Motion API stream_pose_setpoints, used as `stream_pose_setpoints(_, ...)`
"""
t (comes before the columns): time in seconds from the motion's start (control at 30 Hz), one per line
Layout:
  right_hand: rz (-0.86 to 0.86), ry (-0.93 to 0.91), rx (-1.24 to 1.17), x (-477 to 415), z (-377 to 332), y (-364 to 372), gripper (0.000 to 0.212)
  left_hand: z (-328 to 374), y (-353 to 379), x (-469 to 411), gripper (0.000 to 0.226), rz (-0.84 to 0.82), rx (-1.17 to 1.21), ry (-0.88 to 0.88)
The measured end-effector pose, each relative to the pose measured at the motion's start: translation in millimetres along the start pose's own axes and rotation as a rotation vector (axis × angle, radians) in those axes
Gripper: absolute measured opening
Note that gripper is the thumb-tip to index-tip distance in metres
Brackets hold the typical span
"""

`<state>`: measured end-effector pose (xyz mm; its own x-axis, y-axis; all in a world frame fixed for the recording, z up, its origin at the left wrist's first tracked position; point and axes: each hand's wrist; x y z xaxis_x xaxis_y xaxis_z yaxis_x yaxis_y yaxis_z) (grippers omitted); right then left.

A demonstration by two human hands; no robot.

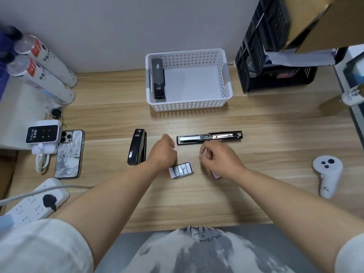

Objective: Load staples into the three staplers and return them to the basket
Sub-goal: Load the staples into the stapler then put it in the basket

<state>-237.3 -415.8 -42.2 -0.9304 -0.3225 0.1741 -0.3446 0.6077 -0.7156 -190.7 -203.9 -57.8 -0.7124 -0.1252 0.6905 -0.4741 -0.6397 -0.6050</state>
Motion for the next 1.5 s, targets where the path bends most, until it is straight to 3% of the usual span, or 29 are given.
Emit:
stream_pose_setpoints(0.13,-0.14,-0.073,0.015,2,-15,17,0.008,-12,1,7,0.014,-0.135,-0.072,-0.013)
stream_pose_setpoints(0.33,-0.157,-0.068,0.159,-2,-28,44,0.017,-23,4,7,0.026,-0.167,-0.106,0.087)
stream_pose_setpoints(0.57,-0.052,-0.004,0.223,-4,-38,66,0.021,-30,11,5,0.028,-0.106,-0.147,0.143)
stream_pose_setpoints(1.13,-0.02,0.142,0.255,-14,-54,78,0.021,-34,11,2,0.027,-0.105,-0.147,0.17)
stream_pose_setpoints(1.37,0.046,0.198,0.035,-9,-52,59,0.014,-29,8,3,0.023,-0.125,-0.18,0.167)
stream_pose_setpoints(1.5,0.118,0.2,0.01,-9,-49,38,0.013,-12,3,11,0.013,-0.091,0.059,0.133)
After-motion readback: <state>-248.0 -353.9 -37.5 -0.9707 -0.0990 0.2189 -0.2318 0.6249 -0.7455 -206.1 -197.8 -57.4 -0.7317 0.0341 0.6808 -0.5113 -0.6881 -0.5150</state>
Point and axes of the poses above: each hand's wrist, its own x-axis away from the middle knuckle, its own y-axis out of the palm, z = x × y, and after that the axes turned 13 degrees about -y, right-handed
